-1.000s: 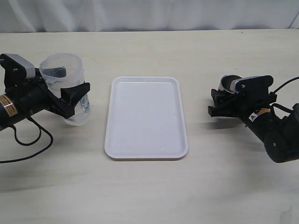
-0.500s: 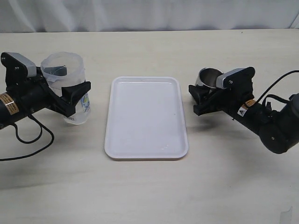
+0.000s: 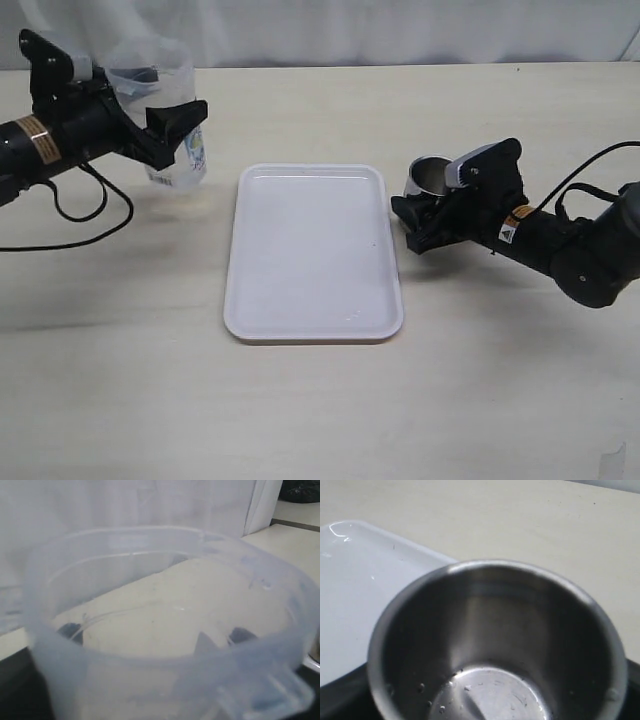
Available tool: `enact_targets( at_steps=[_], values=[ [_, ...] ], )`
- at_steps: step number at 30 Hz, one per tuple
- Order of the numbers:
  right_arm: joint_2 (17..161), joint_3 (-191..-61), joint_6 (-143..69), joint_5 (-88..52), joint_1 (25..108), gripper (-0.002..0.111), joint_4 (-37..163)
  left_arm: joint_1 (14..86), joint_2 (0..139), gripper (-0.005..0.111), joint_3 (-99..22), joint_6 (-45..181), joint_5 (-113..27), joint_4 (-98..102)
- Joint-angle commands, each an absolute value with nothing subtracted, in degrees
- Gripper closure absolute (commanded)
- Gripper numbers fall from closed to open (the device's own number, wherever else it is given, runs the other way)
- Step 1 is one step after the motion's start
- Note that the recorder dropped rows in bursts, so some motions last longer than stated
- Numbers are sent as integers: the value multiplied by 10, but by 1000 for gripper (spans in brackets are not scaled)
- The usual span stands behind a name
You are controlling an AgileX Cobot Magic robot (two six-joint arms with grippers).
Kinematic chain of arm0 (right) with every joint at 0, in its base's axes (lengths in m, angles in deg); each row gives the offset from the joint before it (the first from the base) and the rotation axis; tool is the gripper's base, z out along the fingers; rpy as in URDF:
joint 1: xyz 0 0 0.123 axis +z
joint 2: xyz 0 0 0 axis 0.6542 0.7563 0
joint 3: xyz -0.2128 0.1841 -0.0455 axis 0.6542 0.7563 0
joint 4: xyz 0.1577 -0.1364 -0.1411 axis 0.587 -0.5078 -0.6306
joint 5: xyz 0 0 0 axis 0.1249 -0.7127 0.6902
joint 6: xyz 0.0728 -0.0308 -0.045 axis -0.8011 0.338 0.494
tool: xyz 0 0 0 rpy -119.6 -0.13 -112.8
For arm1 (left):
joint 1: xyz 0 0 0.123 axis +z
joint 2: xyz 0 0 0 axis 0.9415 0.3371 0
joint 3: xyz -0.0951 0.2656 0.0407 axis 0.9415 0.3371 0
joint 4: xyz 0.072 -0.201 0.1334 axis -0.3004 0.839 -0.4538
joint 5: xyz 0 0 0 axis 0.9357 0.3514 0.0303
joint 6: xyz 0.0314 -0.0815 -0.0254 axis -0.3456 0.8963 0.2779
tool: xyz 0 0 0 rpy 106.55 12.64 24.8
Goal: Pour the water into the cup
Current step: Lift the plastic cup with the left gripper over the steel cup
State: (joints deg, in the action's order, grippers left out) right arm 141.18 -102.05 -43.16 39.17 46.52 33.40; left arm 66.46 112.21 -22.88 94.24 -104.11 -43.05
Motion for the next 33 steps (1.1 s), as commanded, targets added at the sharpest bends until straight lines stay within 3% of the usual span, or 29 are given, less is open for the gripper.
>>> enact_targets(
  at_steps=[1, 10, 33],
  values=[
    [1407, -1023, -434, 394, 463, 104, 305, 633, 1120, 107, -285, 961, -1012, -437],
    [1407, -1023, -423, 394, 463, 104, 257, 540, 1120, 107, -404, 961, -886, -438],
    [1407, -1032, -423, 407, 463, 104, 203, 417, 1250, 107, -564, 927, -851, -440]
  ],
)
